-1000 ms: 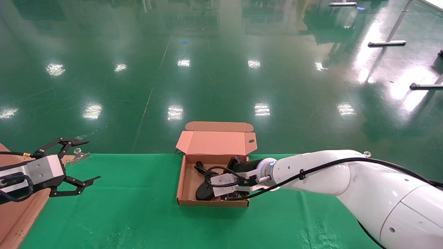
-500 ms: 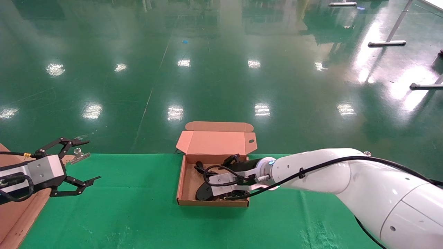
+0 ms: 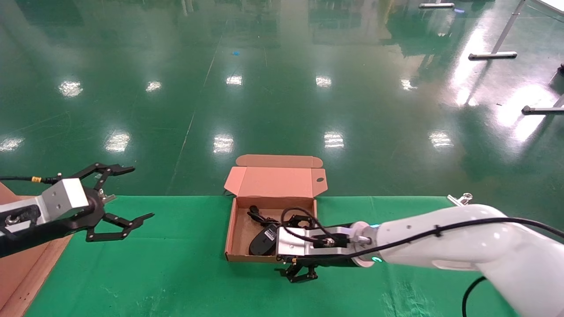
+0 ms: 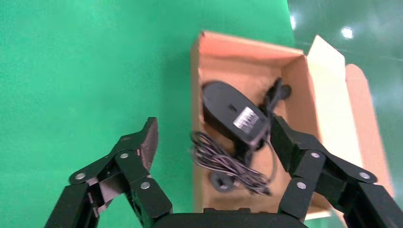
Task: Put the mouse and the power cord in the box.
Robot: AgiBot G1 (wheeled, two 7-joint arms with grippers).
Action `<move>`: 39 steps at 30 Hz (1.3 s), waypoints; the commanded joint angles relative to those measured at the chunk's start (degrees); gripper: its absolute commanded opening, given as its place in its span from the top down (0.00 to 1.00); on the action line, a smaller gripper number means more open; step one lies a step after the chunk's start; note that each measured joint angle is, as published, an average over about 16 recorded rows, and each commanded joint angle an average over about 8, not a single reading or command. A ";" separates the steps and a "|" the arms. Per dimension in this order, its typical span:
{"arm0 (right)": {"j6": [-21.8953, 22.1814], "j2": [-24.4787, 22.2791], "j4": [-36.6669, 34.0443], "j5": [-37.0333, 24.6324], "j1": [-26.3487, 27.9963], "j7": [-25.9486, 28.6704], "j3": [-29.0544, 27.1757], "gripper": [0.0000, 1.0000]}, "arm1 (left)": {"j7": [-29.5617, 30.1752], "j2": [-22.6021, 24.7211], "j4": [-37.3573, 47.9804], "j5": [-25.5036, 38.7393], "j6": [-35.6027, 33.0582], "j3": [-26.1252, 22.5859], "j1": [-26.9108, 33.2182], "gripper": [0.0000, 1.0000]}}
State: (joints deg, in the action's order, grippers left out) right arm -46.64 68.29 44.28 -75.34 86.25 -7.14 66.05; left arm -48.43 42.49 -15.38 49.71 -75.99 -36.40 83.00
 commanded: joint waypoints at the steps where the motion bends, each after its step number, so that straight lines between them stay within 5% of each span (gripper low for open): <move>1: -1.70 -1.45 1.28 1.46 -1.08 0.78 -2.18 0.00 | 2.52 -0.32 -2.48 -0.33 -0.41 0.87 -0.91 0.00; 39: -33.98 -28.94 25.49 29.13 -21.48 15.57 -43.53 0.00 | 50.32 -6.35 -49.48 -6.68 -8.25 17.32 -18.23 0.00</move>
State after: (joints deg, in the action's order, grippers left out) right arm -80.50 39.44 69.68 -46.31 64.85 8.37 22.67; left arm 1.84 36.14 -64.82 43.04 -84.23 -19.09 64.79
